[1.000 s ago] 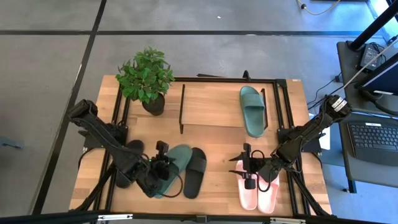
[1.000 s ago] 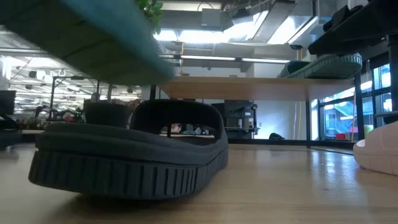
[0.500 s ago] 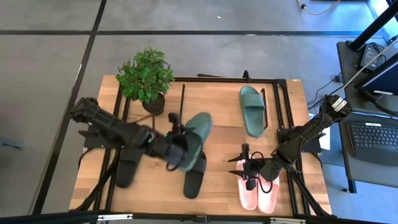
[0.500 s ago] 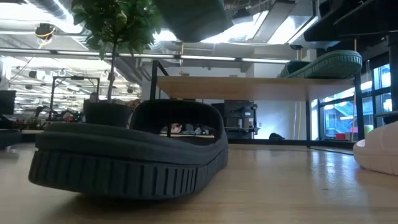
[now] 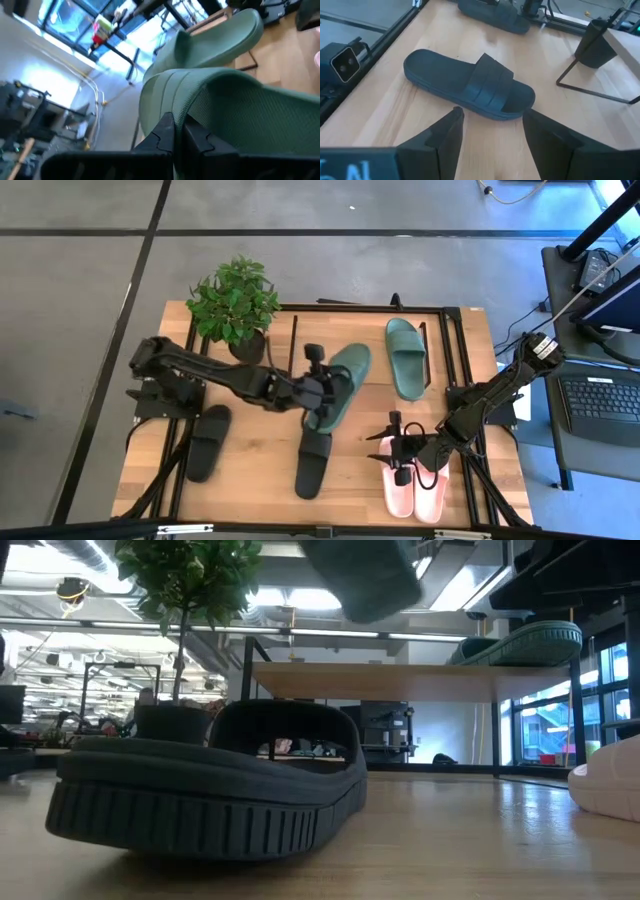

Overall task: Pick and place slides into the shelf
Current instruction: Put the green slides on the shelf

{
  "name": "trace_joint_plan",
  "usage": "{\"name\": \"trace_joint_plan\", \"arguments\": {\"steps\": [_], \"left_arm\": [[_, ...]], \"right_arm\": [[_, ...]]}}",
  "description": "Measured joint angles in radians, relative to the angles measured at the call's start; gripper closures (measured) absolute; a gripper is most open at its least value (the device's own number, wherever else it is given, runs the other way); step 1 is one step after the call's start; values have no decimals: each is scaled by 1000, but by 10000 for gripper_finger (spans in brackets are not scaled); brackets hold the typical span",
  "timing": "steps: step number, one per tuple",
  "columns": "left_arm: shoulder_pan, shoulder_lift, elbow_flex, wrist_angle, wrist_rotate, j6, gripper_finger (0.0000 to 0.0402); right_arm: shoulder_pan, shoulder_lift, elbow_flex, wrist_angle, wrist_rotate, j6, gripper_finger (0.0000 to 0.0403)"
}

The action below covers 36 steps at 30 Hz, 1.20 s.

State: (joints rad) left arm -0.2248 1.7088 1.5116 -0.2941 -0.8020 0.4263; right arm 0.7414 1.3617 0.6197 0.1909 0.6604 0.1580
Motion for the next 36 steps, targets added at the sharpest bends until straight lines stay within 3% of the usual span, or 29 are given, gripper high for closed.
{"name": "trace_joint_plan", "arguments": {"steps": [4, 10, 24, 30, 33, 36], "left_arm": [[7, 80, 68, 17, -97, 21, 399], [17, 191, 223, -89, -249, 29, 399], [55, 237, 249, -141, -232, 29, 399], [65, 237, 249, -139, -219, -5, 399], [87, 237, 249, -139, -188, -44, 399], [113, 237, 249, -139, -230, -49, 399]], "right_arm": [[0, 0, 0, 0, -17, 27, 198], [0, 0, 0, 1, -36, 46, 198], [0, 0, 0, 266, -36, 198, 198], [-2, 0, 0, 259, -34, 1, 198], [-2, 0, 0, 259, -34, -6, 198], [-2, 0, 0, 259, -34, 21, 198]]}}
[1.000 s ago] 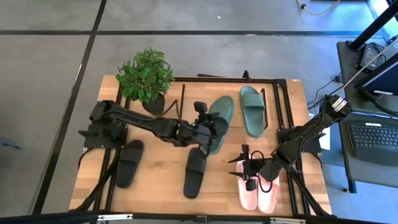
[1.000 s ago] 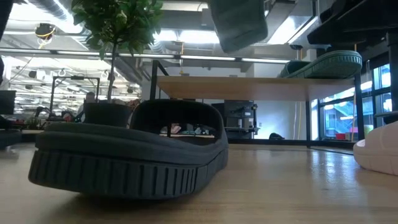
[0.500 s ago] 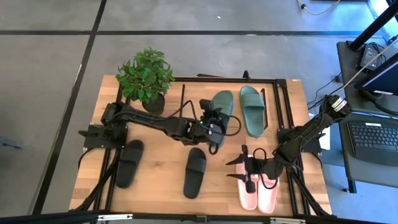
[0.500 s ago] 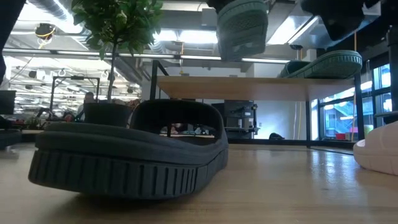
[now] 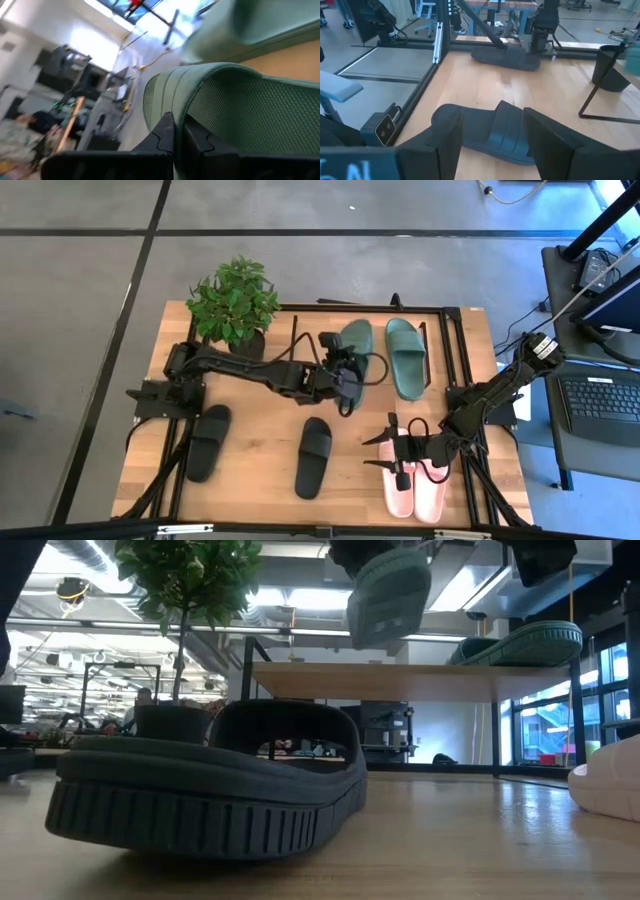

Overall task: Pick and place slides into the shelf
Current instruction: Put the green slides on the shelf

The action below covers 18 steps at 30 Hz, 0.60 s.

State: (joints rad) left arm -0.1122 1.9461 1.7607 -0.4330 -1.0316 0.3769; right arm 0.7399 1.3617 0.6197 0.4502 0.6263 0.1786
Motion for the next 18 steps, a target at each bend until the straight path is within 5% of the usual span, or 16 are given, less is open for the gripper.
{"name": "trace_joint_plan", "arguments": {"steps": [9, 18], "left_arm": [[87, 8, 0, 1, 122, -69, 399], [92, 86, -1, -8, 81, -62, 399]], "right_arm": [[0, 0, 0, -9, 0, 1, 198], [0, 0, 0, -27, 0, 1, 198]]}}
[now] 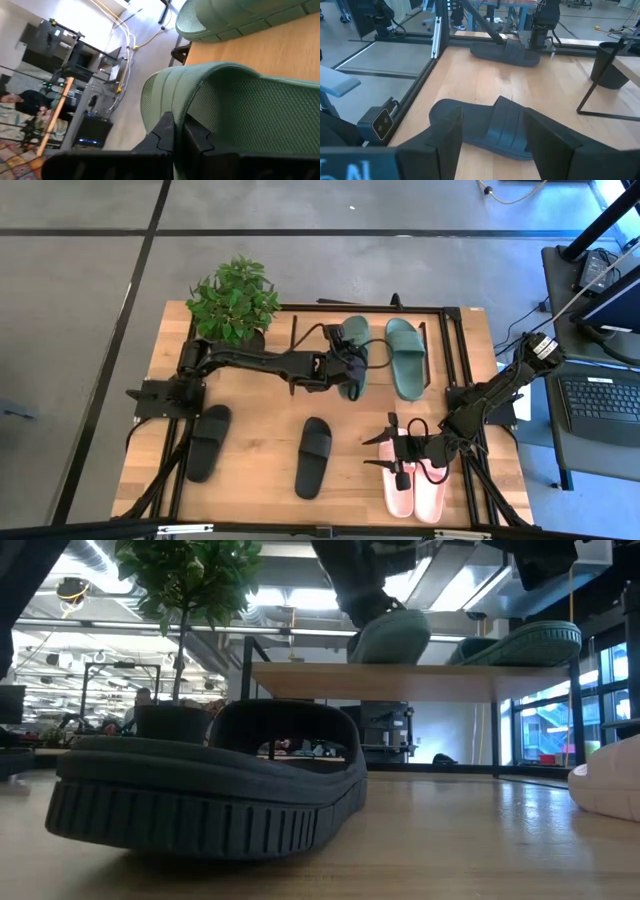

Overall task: Pick and place slides into the shelf
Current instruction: Put the green slides on the shelf

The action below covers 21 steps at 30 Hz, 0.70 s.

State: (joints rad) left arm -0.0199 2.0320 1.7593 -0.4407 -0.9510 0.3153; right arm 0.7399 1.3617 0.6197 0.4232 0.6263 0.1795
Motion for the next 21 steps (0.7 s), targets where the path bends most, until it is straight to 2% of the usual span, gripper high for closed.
{"name": "trace_joint_plan", "arguments": {"steps": [6, 13, 21], "left_arm": [[1, 8, 1, 4, -2, 5, 394], [2, 9, 1, 15, -1, 8, 342], [0, 9, 1, 16, -6, 10, 313]], "right_arm": [[0, 0, 0, -1, 0, 2, 198], [0, 0, 0, -2, 0, 2, 198], [0, 0, 0, -3, 0, 2, 198]]}}
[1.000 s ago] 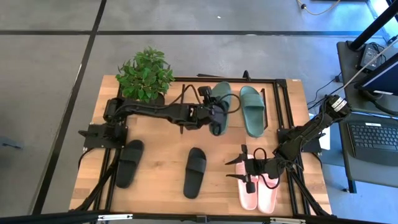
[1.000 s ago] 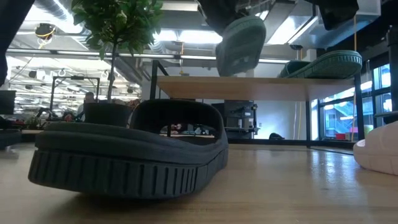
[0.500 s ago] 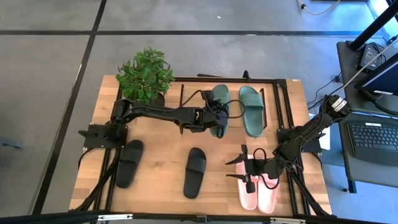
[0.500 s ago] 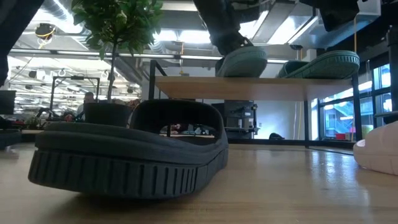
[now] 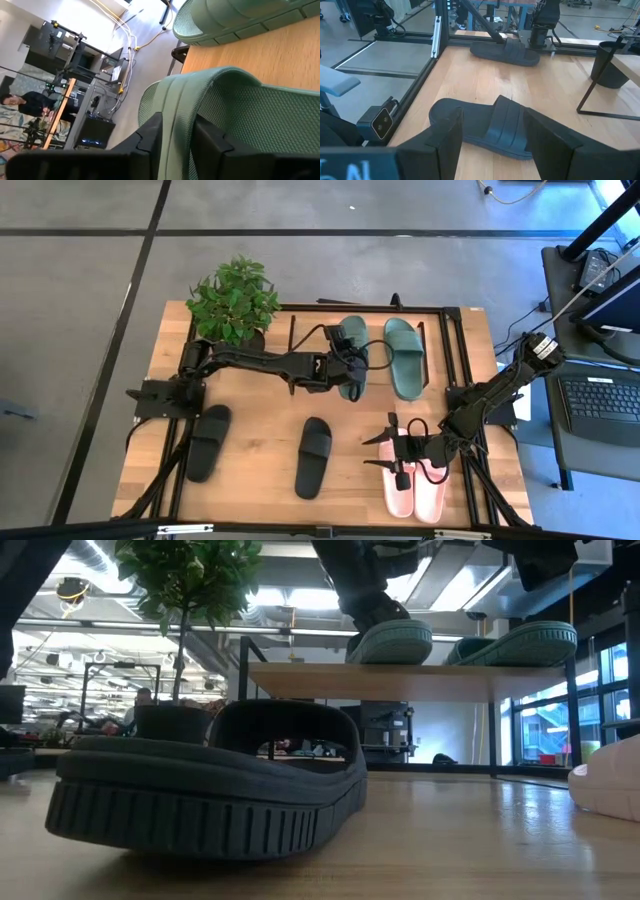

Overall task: Pick and place slides into the shelf
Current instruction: Put the green slides on the shelf

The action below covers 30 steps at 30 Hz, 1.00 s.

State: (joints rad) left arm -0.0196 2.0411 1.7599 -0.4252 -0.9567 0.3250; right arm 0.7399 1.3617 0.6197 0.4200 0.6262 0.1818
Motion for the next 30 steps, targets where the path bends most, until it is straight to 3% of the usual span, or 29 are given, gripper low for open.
{"name": "trace_joint_plan", "arguments": {"steps": [12, 30], "left_arm": [[-1, 0, 23, -2, -3, 24, 204], [-53, -16, 105, -135, -11, 43, 197]], "right_arm": [[0, 0, 0, 0, 0, 0, 198], [0, 0, 0, 5, 0, 5, 198]]}}
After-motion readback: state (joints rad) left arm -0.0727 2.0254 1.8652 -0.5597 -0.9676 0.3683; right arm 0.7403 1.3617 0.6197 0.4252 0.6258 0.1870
